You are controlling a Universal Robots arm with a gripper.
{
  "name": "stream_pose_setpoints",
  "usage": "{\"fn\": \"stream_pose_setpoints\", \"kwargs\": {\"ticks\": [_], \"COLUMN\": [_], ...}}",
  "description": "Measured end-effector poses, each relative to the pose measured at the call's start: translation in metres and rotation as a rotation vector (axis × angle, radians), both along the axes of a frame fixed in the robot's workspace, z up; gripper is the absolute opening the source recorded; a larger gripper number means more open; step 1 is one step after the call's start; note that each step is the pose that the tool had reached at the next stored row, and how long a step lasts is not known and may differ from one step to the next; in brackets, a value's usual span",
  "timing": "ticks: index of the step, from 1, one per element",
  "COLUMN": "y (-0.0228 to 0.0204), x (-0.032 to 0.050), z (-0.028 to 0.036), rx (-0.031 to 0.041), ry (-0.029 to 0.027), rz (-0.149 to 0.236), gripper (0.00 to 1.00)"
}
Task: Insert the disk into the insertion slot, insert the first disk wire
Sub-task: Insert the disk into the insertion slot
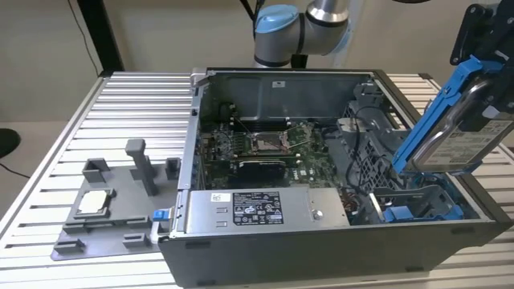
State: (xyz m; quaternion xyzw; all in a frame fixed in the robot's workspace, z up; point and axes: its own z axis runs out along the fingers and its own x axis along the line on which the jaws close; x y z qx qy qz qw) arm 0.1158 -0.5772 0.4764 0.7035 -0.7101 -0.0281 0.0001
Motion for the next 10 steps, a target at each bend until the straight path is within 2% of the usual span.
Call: {"fn": "stream_pose_setpoints", "kwargs": {"ticks": [7,10], "y": [0.0000,0.0000], "x": [0.0000,0.0000], "z": [-0.0002,-0.0021], "rx": [0.0001,0.0006], "ry": [0.0000,-0.0003], "rz": [0.000,0.000], "gripper": [0.00,0.00]}}
